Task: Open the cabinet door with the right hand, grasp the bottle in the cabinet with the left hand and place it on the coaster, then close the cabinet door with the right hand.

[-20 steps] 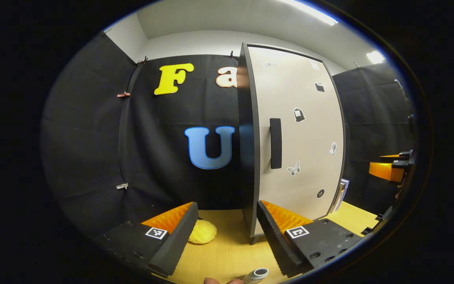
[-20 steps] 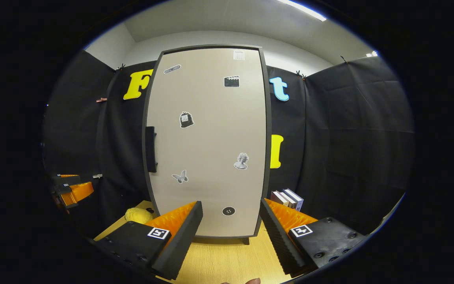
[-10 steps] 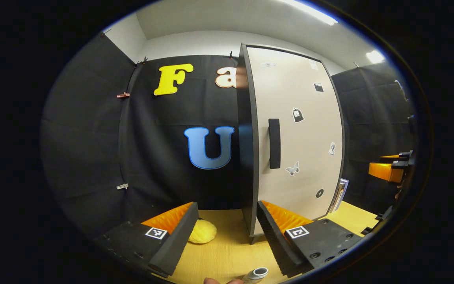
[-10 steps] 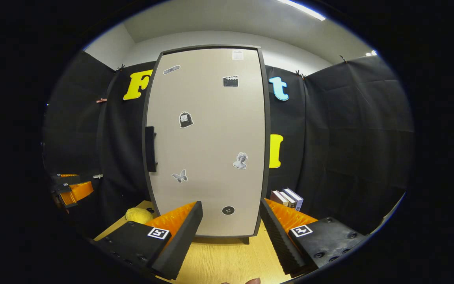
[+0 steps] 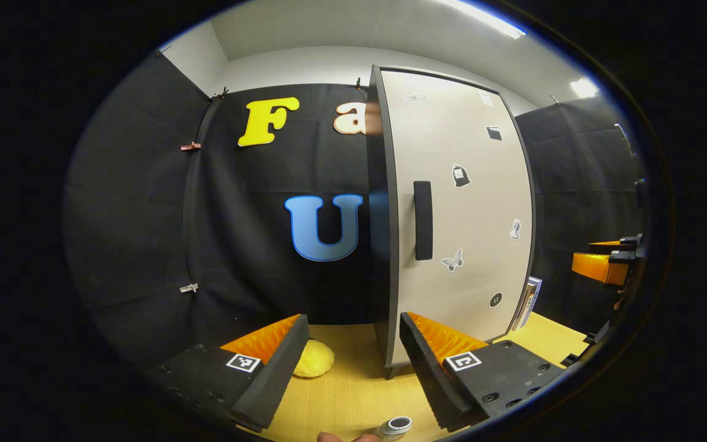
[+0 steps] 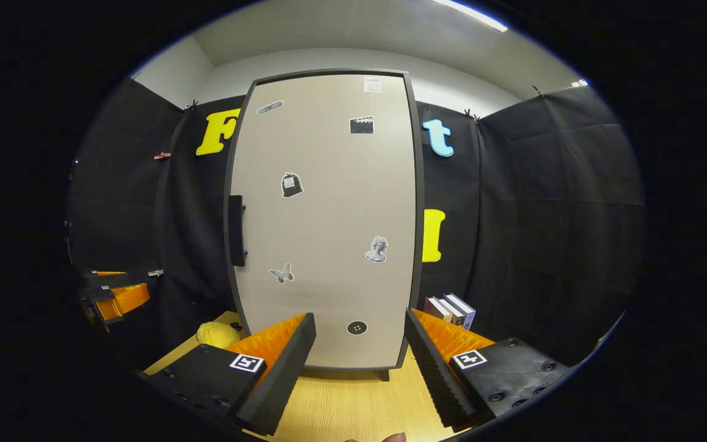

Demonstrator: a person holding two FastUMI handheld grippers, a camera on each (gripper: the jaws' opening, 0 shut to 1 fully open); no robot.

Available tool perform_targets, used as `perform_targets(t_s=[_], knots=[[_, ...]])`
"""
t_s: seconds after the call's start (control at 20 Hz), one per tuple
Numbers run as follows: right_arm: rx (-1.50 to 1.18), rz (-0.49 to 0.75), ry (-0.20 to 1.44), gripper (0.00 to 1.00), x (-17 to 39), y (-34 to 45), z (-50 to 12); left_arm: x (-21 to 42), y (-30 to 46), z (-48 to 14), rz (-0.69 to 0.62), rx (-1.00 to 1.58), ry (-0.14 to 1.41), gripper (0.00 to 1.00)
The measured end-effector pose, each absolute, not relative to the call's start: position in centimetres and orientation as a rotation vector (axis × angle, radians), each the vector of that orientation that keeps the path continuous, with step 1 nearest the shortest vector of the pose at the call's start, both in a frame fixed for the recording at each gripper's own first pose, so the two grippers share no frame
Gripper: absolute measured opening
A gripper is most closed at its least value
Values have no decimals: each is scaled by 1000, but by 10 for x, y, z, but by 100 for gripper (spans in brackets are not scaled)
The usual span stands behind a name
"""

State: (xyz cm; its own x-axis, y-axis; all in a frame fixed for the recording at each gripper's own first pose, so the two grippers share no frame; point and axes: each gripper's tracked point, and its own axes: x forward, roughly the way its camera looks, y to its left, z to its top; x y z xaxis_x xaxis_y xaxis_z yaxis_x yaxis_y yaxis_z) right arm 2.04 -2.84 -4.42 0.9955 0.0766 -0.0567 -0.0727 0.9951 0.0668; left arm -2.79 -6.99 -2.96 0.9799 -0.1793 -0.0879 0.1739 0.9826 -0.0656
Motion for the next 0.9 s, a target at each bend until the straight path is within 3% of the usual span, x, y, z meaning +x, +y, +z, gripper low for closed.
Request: perform_targets(t_s=[0.4, 0.9], knots=[[102, 122, 38, 95, 21, -27, -45, -32, -83, -29, -186, -59, 105, 94], [102, 183, 26, 95, 27, -54, -55, -38, -99, -24, -106, -15, 99, 94]])
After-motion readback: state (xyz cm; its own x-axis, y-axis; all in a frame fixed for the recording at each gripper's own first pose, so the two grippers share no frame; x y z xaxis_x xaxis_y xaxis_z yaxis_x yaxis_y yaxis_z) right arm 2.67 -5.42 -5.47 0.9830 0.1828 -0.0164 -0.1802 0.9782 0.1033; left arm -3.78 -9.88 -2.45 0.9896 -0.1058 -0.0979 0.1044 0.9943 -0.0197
